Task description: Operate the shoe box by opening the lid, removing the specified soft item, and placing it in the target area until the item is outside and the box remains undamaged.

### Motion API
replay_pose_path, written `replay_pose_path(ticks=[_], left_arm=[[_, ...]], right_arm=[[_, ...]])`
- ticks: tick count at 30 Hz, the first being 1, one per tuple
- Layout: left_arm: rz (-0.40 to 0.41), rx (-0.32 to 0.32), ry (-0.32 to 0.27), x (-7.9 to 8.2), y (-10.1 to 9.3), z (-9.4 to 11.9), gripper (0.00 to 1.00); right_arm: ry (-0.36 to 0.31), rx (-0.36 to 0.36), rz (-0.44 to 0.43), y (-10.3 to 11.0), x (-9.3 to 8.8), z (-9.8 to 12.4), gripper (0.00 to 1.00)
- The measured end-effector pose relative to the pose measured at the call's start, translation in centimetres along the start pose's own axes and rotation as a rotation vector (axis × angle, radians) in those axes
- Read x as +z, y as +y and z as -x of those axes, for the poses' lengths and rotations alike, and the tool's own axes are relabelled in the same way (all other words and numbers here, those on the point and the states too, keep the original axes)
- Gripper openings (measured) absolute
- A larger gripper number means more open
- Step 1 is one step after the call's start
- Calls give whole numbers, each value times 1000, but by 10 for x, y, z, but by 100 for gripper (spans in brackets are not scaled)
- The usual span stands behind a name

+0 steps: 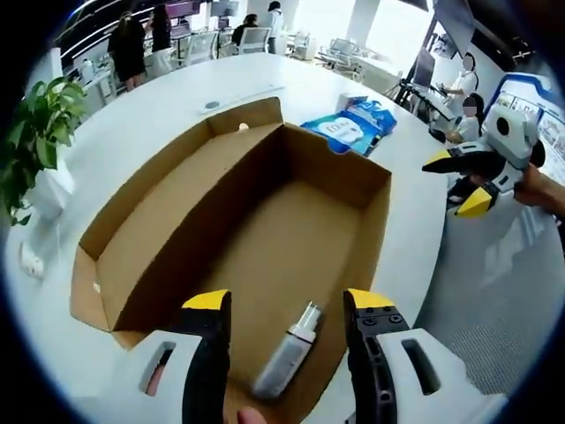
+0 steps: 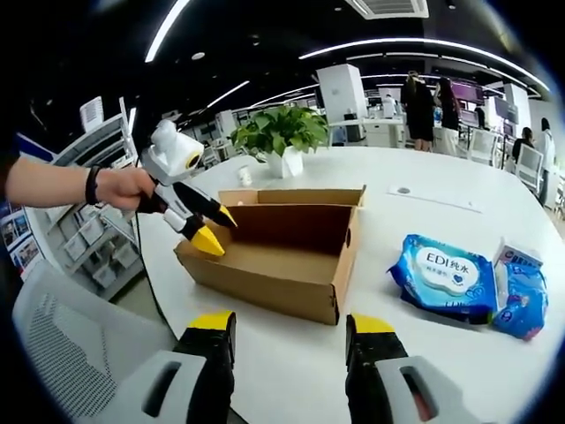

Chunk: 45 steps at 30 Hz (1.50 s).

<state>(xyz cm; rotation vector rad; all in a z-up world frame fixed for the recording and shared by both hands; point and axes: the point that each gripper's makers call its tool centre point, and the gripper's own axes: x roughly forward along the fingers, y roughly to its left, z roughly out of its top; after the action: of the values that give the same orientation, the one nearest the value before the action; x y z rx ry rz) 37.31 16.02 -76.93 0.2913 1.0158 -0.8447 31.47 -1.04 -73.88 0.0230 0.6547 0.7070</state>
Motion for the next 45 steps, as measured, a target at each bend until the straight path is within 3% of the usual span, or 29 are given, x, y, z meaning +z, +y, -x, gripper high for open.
replay_pose_path(ticks=[7, 12, 19, 26, 30, 34, 37, 42, 45], left_arm=[[-56, -8, 74, -10, 11, -9, 52], [-122, -22, 169, -31, 13, -17, 54], [-152, -67, 198, -36, 12, -23, 56], [-253, -97, 262, -49, 12, -32, 54], [-240, -112, 260, -48, 10, -34, 57], [-189, -77, 251, -48, 20, -32, 64], [-174, -67, 230, -46, 24, -29, 63], [-232, -99, 263, -58, 18, -23, 59], [-231, -101, 252, -59, 19, -23, 58]], right_arm=[[13, 1, 7, 1, -3, -1, 48], [17, -7, 5, -2, -4, 0, 48], [24, -15, 0, -3, -7, 0, 48], [32, -22, -1, -5, -10, 1, 48], [35, -28, -2, -7, -11, 1, 48], [41, -36, -1, -9, -12, 2, 48], [39, -38, -2, -10, -11, 2, 48], [42, -47, -15, -13, -13, 3, 48], [32, -53, -23, -15, -11, 4, 48]])
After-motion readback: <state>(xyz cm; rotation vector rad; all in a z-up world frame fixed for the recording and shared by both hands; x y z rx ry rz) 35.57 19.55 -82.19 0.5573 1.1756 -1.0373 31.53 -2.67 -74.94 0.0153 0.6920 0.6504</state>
